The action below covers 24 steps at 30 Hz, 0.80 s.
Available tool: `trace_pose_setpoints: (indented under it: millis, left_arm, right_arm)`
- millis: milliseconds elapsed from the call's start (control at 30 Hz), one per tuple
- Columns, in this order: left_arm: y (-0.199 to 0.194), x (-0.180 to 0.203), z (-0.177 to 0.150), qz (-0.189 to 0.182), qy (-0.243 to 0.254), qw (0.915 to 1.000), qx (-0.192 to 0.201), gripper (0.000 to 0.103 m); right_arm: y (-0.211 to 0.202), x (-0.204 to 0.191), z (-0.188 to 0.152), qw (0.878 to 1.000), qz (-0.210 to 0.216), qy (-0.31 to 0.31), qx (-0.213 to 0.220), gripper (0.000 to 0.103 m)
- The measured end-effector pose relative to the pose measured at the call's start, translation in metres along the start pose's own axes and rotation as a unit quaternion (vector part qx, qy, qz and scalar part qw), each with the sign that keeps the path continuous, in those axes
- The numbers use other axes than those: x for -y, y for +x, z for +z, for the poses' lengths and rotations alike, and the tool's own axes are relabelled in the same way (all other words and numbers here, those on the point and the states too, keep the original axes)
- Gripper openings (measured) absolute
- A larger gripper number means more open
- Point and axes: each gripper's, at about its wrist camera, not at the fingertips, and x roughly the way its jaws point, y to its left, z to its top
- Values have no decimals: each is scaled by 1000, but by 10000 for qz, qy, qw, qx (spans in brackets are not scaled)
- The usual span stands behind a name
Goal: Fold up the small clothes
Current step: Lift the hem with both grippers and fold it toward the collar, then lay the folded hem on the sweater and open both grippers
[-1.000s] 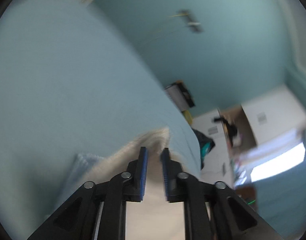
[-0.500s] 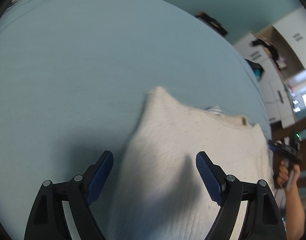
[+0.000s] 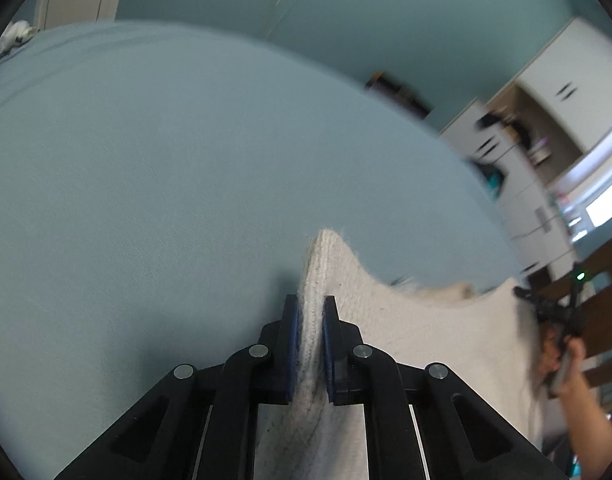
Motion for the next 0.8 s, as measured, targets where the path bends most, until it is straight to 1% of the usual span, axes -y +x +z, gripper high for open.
trace_pose_setpoints:
  millis: [67, 100, 167, 200, 233, 333, 367, 400, 433, 467, 533, 567, 633, 667, 700, 733, 767, 800]
  left_arm:
    - [-16, 8, 4, -5, 126, 9995, 304, 9]
    - [-21, 11, 7, 53, 114, 9990, 438, 9]
    - [-29, 7, 16, 218, -125, 9969, 740, 9]
    - [-27, 1, 20, 273, -342, 9959, 793, 9]
    - [-20, -7, 24, 361, -540, 9950, 763, 9]
    - [2, -23, 26, 687, -728, 9934, 556, 9]
    - [14, -29, 26, 847, -766, 9925, 434, 9]
    - [24, -30, 24, 911, -788, 9921, 349, 9]
    - [33, -34, 23, 1002, -799, 9914, 256, 9]
    - [43, -40, 21, 1110, -833, 9902, 141, 9]
    - [58, -51, 17, 1228, -945, 9879, -67, 9]
    - [64, -54, 14, 1231, -991, 9873, -173, 9]
    - [70, -50, 11, 1243, -914, 9880, -124, 10]
    - [65, -49, 13, 1029, -1023, 9893, -147, 10]
    - [64, -50, 16, 793, -1192, 9894, -242, 10]
    - [58, -53, 19, 423, -1503, 9868, -436, 10]
    - [54, -51, 20, 228, -1642, 9847, -535, 11]
    - [43, -47, 22, 112, -1646, 9847, -556, 13]
  right_arm:
    - [-22, -8, 0, 9988, 11, -110, 475, 6]
    - [-30, -17, 1, 9976, 49, -75, 689, 6]
    - [-41, -22, 8, 9949, 211, 113, 979, 6]
    - [-43, -19, 14, 9935, 319, 247, 1066, 6]
    - [-38, -22, 21, 9930, 333, 339, 1077, 6]
    - [-11, -31, 30, 9948, 75, 389, 938, 6]
    - [0, -30, 32, 9956, -25, 406, 840, 6]
    - [14, -30, 32, 9965, -177, 392, 710, 6]
    - [22, -24, 31, 9971, -284, 381, 601, 6]
    - [22, -7, 29, 9972, -390, 364, 524, 6]
    - [40, -2, 26, 9971, -602, 330, 333, 6]
    - [51, 2, 21, 9974, -580, 382, 176, 6]
    - [59, 9, 13, 9974, -592, 405, -21, 7]
    - [57, 10, 11, 9977, -530, 416, -22, 12]
    - [52, 18, 12, 9981, -220, 570, -84, 15]
    - [49, 27, 14, 9963, 111, 805, -287, 27]
    - [43, 41, 15, 9897, 575, 1179, -576, 33]
    - [35, 52, 15, 9817, 994, 1456, -720, 33]
